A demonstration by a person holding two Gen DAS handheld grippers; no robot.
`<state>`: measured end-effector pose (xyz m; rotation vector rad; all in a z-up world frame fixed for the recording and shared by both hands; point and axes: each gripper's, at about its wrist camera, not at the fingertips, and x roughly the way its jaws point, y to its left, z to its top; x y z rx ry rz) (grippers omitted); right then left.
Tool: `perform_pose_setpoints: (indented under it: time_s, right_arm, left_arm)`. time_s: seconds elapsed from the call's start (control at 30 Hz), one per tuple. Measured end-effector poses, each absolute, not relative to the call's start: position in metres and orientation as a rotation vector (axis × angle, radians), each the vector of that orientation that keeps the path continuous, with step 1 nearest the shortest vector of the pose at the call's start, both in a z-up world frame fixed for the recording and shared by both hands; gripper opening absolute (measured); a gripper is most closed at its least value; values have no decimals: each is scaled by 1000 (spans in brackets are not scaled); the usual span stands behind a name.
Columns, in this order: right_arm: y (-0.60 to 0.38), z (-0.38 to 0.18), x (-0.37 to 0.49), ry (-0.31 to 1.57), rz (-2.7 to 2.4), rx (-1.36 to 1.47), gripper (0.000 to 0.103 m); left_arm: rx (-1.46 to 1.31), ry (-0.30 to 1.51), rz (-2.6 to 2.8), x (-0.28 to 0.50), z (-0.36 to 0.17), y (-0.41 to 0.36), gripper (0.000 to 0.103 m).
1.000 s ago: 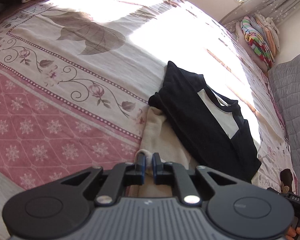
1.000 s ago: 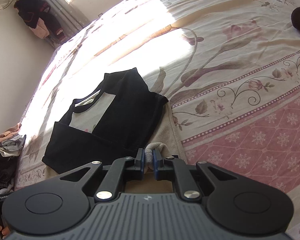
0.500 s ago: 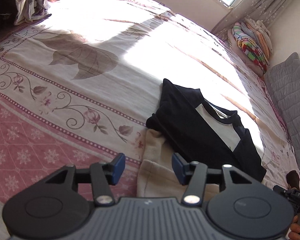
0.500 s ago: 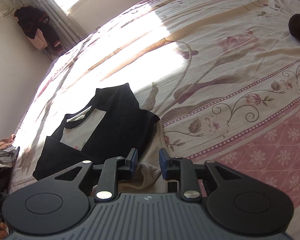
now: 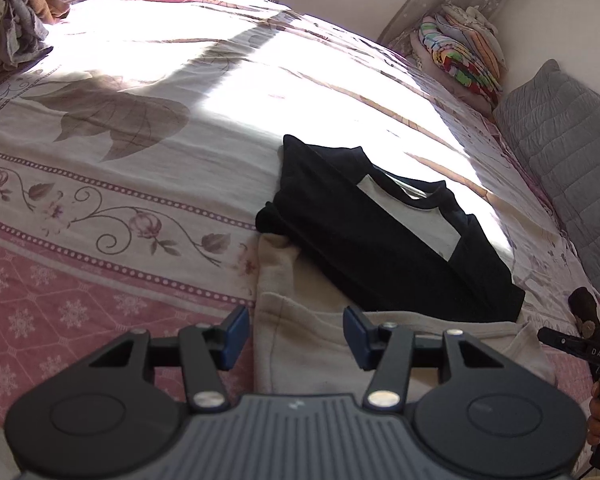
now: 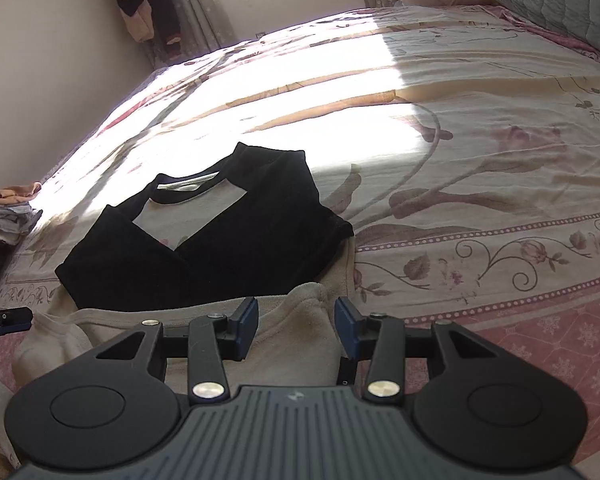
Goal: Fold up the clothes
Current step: 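Fold the beige cloth over the shirt with both grippers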
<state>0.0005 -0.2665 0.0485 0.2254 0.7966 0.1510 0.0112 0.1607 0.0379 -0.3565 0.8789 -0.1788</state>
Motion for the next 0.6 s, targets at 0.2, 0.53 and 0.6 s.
perform_pose_setpoints:
  time_s: [0.2,0.53,0.6]
  right_arm:
    - [-243,34,4,752,161,40,36]
    - [-254,52,-11,526,55,61,6]
    - [-258,55,-6,515,33,89,6]
  left_arm:
    - [-325,847,-174,2,27,158,15]
    - [-273,659,-155,-5,56,157,5]
    - [-254,638,-147,2,62,153,5]
